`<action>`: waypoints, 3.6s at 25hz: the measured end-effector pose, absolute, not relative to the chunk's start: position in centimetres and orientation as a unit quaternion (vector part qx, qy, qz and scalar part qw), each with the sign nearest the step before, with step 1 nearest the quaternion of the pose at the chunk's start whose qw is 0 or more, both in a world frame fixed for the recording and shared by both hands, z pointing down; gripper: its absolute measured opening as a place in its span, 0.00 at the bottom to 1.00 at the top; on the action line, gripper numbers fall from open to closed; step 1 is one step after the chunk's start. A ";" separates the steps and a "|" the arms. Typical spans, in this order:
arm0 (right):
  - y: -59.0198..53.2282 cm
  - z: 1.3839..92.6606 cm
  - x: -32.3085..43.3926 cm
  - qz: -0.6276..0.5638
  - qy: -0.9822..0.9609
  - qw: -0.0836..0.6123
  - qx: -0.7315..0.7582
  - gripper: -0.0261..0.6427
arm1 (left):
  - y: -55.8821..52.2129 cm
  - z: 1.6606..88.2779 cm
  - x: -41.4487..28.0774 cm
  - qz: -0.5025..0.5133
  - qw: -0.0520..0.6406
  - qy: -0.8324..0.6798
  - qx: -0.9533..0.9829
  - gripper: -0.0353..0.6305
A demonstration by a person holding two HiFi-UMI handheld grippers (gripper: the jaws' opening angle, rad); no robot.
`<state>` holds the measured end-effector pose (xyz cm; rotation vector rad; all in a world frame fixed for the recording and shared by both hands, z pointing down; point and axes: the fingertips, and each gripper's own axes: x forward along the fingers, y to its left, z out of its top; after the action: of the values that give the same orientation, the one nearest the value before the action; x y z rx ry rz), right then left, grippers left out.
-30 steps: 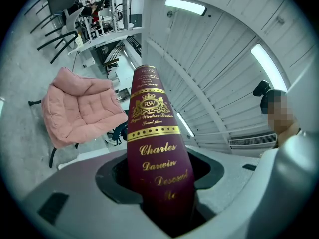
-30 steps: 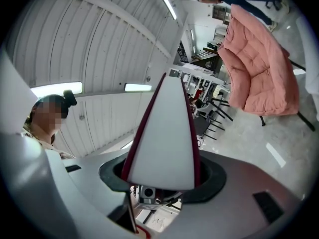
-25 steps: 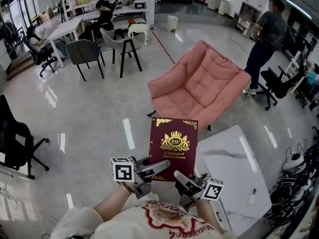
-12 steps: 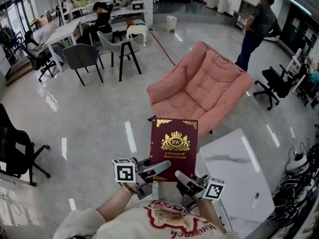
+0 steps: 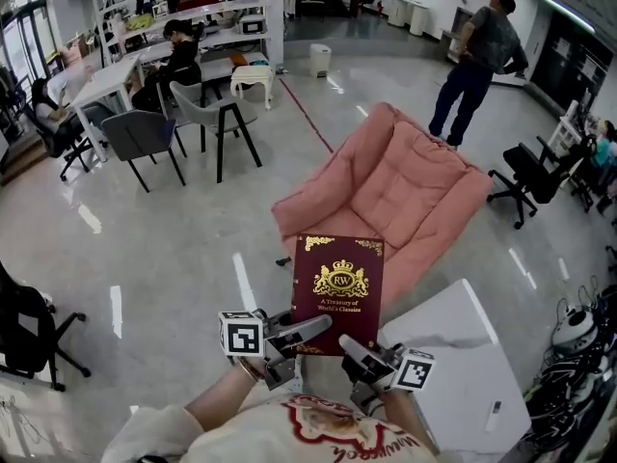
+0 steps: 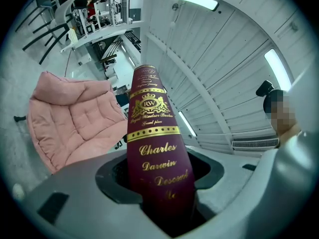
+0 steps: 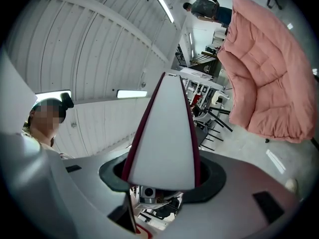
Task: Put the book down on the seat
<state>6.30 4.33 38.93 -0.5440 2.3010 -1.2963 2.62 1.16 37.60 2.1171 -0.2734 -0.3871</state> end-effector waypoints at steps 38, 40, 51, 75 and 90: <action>-20.8 41.3 6.7 -0.496 0.796 0.241 -0.249 0.37 | -24.4 40.2 3.3 -0.125 0.511 -0.077 0.847 0.42; -21.3 41.9 7.1 -0.500 0.794 0.239 -0.249 0.37 | -24.9 40.9 3.6 -0.124 0.515 -0.081 0.844 0.42; -23.5 46.9 8.9 -0.531 0.774 0.237 -0.251 0.37 | -27.1 46.1 5.6 -0.111 0.541 -0.092 0.828 0.42; -26.1 62.1 9.3 -0.577 0.751 0.221 -0.233 0.37 | -29.5 61.6 5.7 -0.109 0.571 -0.137 0.802 0.42; -26.4 64.1 9.1 -0.587 0.745 0.206 -0.240 0.37 | -29.7 63.7 5.6 -0.113 0.583 -0.140 0.792 0.42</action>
<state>9.15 -26.35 64.09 -0.6693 2.0765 -1.6352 5.55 -29.75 63.71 1.8497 -0.3273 -0.2648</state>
